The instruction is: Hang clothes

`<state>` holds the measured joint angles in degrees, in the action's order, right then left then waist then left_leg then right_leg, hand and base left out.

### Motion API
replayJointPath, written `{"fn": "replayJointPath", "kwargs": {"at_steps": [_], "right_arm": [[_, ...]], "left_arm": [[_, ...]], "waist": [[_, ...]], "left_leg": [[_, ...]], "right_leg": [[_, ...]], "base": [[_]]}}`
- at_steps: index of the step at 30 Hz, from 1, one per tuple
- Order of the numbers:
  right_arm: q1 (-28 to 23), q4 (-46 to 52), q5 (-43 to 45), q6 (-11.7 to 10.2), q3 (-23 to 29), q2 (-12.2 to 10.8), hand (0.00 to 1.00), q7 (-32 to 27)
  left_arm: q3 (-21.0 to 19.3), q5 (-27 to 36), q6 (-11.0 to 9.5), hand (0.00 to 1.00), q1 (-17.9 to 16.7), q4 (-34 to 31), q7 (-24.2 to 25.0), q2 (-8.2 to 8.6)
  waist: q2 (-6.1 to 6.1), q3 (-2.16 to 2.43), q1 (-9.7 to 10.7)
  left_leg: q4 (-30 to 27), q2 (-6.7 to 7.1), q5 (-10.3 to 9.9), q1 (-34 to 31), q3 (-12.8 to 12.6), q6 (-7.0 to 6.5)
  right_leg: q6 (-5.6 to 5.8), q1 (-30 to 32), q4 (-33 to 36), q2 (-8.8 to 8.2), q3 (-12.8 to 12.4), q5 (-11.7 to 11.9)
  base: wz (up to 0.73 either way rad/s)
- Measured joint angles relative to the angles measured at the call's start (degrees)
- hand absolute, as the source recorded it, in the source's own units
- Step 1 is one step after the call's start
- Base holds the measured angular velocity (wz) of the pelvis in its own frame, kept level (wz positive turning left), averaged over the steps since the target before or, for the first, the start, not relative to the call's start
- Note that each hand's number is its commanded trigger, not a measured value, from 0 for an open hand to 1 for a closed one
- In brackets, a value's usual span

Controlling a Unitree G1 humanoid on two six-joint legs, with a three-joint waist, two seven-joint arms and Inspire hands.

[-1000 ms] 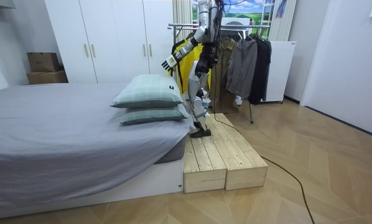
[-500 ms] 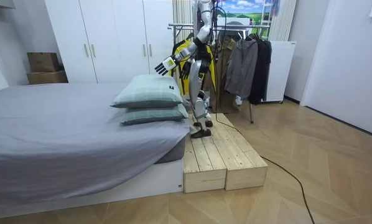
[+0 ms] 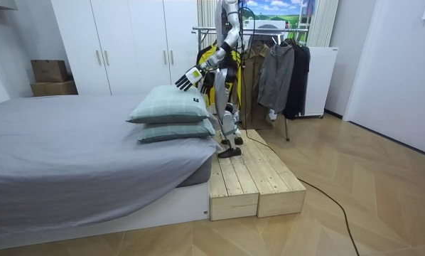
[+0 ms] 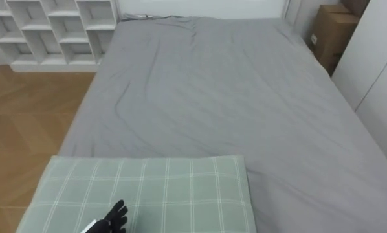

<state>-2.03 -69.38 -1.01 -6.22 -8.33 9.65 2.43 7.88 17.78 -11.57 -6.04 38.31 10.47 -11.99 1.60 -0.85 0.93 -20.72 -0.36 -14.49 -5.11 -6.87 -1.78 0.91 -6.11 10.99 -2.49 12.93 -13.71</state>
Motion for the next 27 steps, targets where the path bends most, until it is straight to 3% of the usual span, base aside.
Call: {"fn": "replayJointPath", "kwargs": {"at_steps": [5, 7, 13, 15, 17, 20, 24, 27], "right_arm": [[-1.3, -1.1, 0.1, -0.2, 0.9, 0.0, 0.00, 0.4], [-1.6, -1.9, 0.1, -0.2, 2.8, -0.1, 0.00, 0.9], [-3.1, -2.0, -0.3, -0.6, 5.1, -0.2, 0.00, 0.7], [-3.6, -2.0, -0.6, -0.7, 5.3, -0.3, 0.00, 0.7], [-3.7, -2.8, -0.6, -0.7, 5.8, -0.4, 0.00, 0.7], [-3.8, -3.5, -0.6, -0.6, 6.5, -0.4, 0.00, 0.6], [-3.7, -4.2, -0.9, 0.1, 7.4, -0.4, 0.00, 0.9], [-3.5, -4.4, -1.0, 0.3, 7.5, -0.4, 0.00, 1.6]], "left_arm": [[-4.7, -1.2, -0.7, 0.00, -1.7, 3.2, -5.3, 0.56], [-6.5, -1.3, -1.8, 0.00, -2.5, 6.3, -8.0, 1.70], [-8.0, -5.0, -5.4, 0.00, -3.8, 15.4, -13.3, 2.28], [-9.0, -6.4, -6.0, 0.00, -3.7, 17.9, -13.8, 2.36], [-10.2, -7.6, -6.0, 0.00, -3.8, 20.4, -14.1, 2.41], [-11.7, -8.5, -4.8, 0.00, -5.5, 22.0, -14.9, 2.50], [-13.8, -8.4, -0.7, 0.00, -8.7, 25.0, -15.3, 2.53], [-14.5, -8.3, 1.9, 0.00, -9.0, 27.7, -15.2, 2.75]], "waist": [[0.06, 0.19, -0.1], [-0.38, 0.57, -0.2], [-0.58, 0.91, -1.0], [-0.58, 1.12, -1.3], [-0.66, 1.01, -1.6], [-0.71, 1.02, -2.1], [-0.71, 0.99, -2.1], [-0.67, 0.98, -2.4]], "left_leg": [[0.1, 0.29, 0.0, 0.8, 0.9, 0.02], [0.1, 0.34, 0.0, 0.9, 1.0, 0.04], [2.1, 0.77, 0.2, 2.0, 1.5, 0.21], [2.3, 0.99, 0.4, 2.5, 2.0, 0.18], [2.7, 1.08, 0.4, 3.3, 2.2, 0.18], [2.9, 1.15, 0.4, 3.7, 2.4, 0.19], [2.9, 1.27, 0.4, 3.4, 3.0, 0.19], [2.1, 1.28, 0.4, 2.3, 3.3, 0.18]], "right_leg": [[-0.01, -1.7, -1.2, 0.00, 1.4, 0.0], [-0.01, -1.9, -1.3, -0.02, 1.7, 0.0], [0.00, -3.1, -1.4, -0.23, 3.0, 0.0], [0.00, -3.6, -1.4, -0.31, 3.1, 0.0], [0.00, -3.9, -1.4, -0.32, 3.3, 0.0], [0.00, -4.4, -1.4, -0.36, 3.7, 0.0], [0.00, -4.5, -1.4, -0.42, 4.9, 0.0], [0.00, -4.2, -1.3, -0.39, 5.5, 0.0]], "base": [[0.09], [0.02], [0.01], [0.09], [0.08], [0.02], [0.10], [0.18]]}}
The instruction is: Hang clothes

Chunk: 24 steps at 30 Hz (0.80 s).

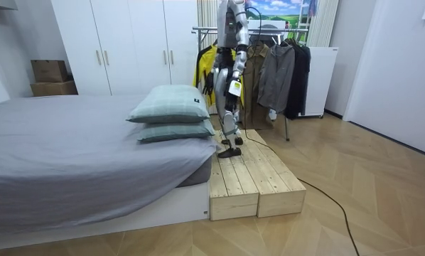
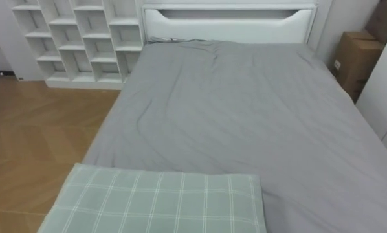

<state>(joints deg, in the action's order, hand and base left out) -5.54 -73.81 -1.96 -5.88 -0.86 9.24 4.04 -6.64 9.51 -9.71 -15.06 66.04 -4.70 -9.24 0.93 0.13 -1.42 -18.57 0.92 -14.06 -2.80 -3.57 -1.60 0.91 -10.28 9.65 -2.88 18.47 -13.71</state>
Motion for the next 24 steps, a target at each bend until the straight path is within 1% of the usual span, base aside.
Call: {"fn": "replayJointPath", "kwargs": {"at_steps": [1, 2, 3, 4, 5, 7, 9, 10, 11, 13, 16, 19, 22, 24], "right_arm": [[0.1, 0.0, 0.0, 0.4, 0.0, 0.0, 0.00, 0.4], [0.1, 0.0, 0.0, 0.5, 0.0, 0.0, 0.00, 0.5], [0.0, 0.0, 0.1, 0.6, 0.0, 0.0, 0.00, 0.8], [-0.1, 0.0, 0.0, 0.7, 0.0, 0.0, 0.00, 1.0], [-0.2, 0.0, -0.1, 0.9, 0.0, 0.0, 0.00, 1.1], [-0.2, 0.2, -0.3, 1.0, 0.5, -0.1, 0.00, 1.6], [0.0, 0.2, -0.9, 1.0, 0.6, -0.2, 0.00, 2.2], [0.0, 0.1, -1.7, 1.0, 0.9, -0.2, 0.00, 2.4], [0.0, 0.0, -2.1, 1.0, 1.0, -0.2, 0.00, 2.4], [0.0, 0.0, -2.3, 1.0, 1.0, -0.2, 0.00, 2.5], [0.1, 0.0, -2.8, 1.0, 0.9, -0.4, 0.00, 2.6], [0.0, 0.0, -4.1, 1.0, 0.9, -0.4, 0.00, 3.0], [0.0, -0.1, -4.5, 1.0, 0.9, -0.4, 0.00, 3.1], [-0.1, -0.1, -4.8, 1.0, 0.9, -0.4, 0.00, 3.1]], "left_arm": [[0.0, 0.0, 0.7, 0.00, 0.0, 0.7, 0.4, 0.13], [0.0, 0.0, 1.0, 0.00, 0.0, 1.0, 0.6, 0.26], [0.0, -0.1, 1.2, 0.00, 0.0, 1.5, 1.1, 0.63], [0.0, -0.1, 1.8, 0.00, 0.0, 1.7, 1.5, 1.13], [0.1, -0.1, 2.2, 0.00, 0.0, 1.7, 1.7, 1.35], [0.0, -2.1, 3.1, 0.00, 0.2, 1.5, 2.3, 1.88], [0.0, -3.5, 3.5, 0.00, 0.8, 1.5, 2.7, 1.66], [0.1, -4.4, 3.8, 0.00, 1.3, 1.5, 2.7, 1.61], [0.1, -4.8, 4.0, 0.00, 1.6, 1.5, 2.7, 1.56], [0.7, -6.7, 4.5, 0.00, 2.1, 1.4, 2.7, 1.25], [2.6, -7.3, 4.5, 0.00, 2.8, 1.4, 2.7, 0.56], [3.5, -7.6, 4.6, 0.00, 2.9, 1.4, 2.6, 0.32], [3.5, -7.9, 4.8, 0.00, 2.8, 1.4, 2.5, 0.26], [3.5, -7.9, 4.8, 0.00, 2.8, 1.4, 2.5, 0.26]], "waist": [[0.06, -0.04, -0.2], [0.10, -0.09, -0.2], [0.14, -0.16, -0.3], [0.14, -0.22, -0.2], [0.14, -0.22, -0.2], [0.34, -0.30, -0.2], [0.49, -0.44, 0.0], [0.52, -0.45, 0.5], [0.51, -0.45, 0.7], [0.45, -0.46, 1.2], [0.51, -0.46, 1.4], [0.49, -0.46, 1.9], [0.44, -0.49, 2.7], [0.42, -0.49, 2.8]], "left_leg": [[-0.1, 0.07, 0.0, -0.2, 0.2, -0.04], [-0.1, 0.17, 0.0, -0.2, 0.5, -0.06], [-0.4, 0.32, 0.1, -0.2, 0.9, -0.08], [-1.1, 0.40, 0.0, -0.4, 1.2, -0.10], [-1.3, 0.42, 0.0, -0.4, 1.2, -0.14], [-1.2, 0.44, 0.0, -0.8, 1.2, -0.19], [-1.2, 0.51, 0.0, -1.0, 1.4, -0.19], [-1.1, 0.72, 0.0, -1.1, 2.1, -0.19], [-1.1, 0.77, 0.0, -1.2, 2.2, -0.21], [-1.1, 0.78, 0.1, -1.0, 2.1, -0.33], [-0.8, 0.75, 0.2, -1.2, 1.9, -0.37], [-0.8, 0.77, 0.2, -1.0, 1.8, -0.41], [-0.7, 0.76, 0.2, -0.9, 1.8, -0.41], [-0.7, 0.73, 0.2, -0.8, 1.6, -0.41]], "right_leg": [[0.00, -0.2, 0.0, -0.01, 0.1, 0.0], [0.00, -0.3, 0.0, -0.01, 0.1, 0.0], [0.00, -0.6, -0.1, -0.03, 0.2, 0.0], [0.00, -0.6, -0.1, -0.04, 0.2, 0.0], [0.00, -0.6, -0.1, -0.07, 0.2, 0.0], [0.00, -0.6, -0.1, -0.09, 0.3, 0.0], [0.01, -0.5, -0.1, -0.08, 0.2, 0.0], [0.01, -0.5, -0.1, -0.10, 0.3, 0.0], [0.01, -0.5, -0.1, -0.12, 0.2, 0.0], [0.01, -0.1, -0.1, -0.14, -0.6, 0.0], [0.01, 0.3, -0.1, -0.15, -1.0, 0.0], [0.01, 0.3, -0.1, -0.17, -1.2, 0.0], [0.01, 0.2, -0.1, -0.18, -1.2, 0.0], [0.01, 0.2, -0.1, -0.20, -1.2, 0.0]], "base": [[0.14], [0.14], [0.16], [0.15], [0.09], [0.00], [0.05], [0.13], [0.12], [-0.07], [-0.08], [0.00], [0.00], [-0.04]]}}
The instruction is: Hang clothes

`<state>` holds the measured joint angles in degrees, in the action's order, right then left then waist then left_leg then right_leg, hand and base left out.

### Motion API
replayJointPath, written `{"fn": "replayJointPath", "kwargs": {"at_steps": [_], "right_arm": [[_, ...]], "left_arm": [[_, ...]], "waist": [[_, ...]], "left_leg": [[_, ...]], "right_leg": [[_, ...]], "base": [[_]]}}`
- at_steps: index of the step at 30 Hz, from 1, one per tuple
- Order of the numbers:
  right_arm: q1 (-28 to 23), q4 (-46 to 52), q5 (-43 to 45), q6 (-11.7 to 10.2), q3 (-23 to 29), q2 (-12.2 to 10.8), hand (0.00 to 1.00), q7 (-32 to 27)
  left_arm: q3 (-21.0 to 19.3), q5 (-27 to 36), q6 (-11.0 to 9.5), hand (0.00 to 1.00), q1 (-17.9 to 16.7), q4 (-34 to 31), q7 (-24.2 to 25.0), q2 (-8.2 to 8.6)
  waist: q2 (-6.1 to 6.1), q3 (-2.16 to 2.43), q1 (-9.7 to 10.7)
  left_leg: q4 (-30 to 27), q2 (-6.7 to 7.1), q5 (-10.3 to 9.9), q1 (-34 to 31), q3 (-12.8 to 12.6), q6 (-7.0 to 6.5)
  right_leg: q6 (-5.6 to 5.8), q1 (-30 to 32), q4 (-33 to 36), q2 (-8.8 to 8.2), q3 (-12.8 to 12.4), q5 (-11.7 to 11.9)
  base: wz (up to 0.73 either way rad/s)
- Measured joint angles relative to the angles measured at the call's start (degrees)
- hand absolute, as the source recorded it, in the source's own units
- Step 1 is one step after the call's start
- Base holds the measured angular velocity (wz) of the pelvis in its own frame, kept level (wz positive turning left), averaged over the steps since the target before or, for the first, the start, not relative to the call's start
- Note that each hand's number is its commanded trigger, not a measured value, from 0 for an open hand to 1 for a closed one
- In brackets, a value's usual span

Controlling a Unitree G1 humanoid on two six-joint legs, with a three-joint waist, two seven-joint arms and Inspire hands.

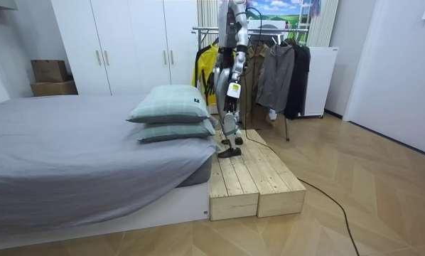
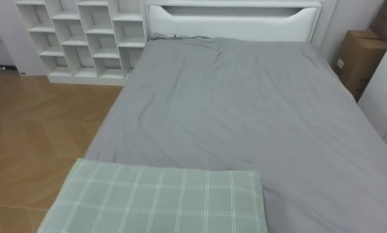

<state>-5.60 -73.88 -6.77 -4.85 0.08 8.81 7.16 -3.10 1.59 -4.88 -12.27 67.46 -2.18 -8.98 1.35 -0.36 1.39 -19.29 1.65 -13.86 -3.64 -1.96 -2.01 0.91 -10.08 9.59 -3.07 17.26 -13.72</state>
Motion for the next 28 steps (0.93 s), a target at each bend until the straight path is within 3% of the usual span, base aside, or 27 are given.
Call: {"fn": "replayJointPath", "kwargs": {"at_steps": [8, 13, 28], "right_arm": [[0.0, -1.2, -2.0, 0.1, 0.0, -0.1, 0.00, 0.0], [0.0, -1.6, -4.0, 0.1, 0.0, -0.1, 0.00, 0.0], [0.1, -1.7, -4.1, 0.9, 0.0, -0.1, 0.00, 0.0]], "left_arm": [[0.0, 0.0, 0.1, 0.00, 0.0, 0.0, 0.0, 0.00], [0.0, 0.0, 0.3, 0.00, 0.0, 0.0, 0.1, 0.01], [-0.1, -0.1, 1.3, 0.00, 0.3, 0.1, 0.2, 0.00]], "waist": [[-0.03, -0.04, 0.1], [-0.04, -0.06, -0.1], [-0.24, -0.17, 0.1]], "left_leg": [[0.0, 0.00, 0.0, 0.0, -0.4, 0.00], [0.5, -0.02, 0.0, 0.3, -0.7, 0.00], [0.4, -0.02, 0.0, 0.4, -1.1, -0.01]], "right_leg": [[0.00, 0.0, 0.0, -0.05, -0.1, 0.0], [0.00, 0.1, 0.0, -0.04, -1.7, 0.0], [0.00, 0.1, 0.0, -0.09, -1.5, 0.0]], "base": [[0.00], [-0.05], [0.00]]}}
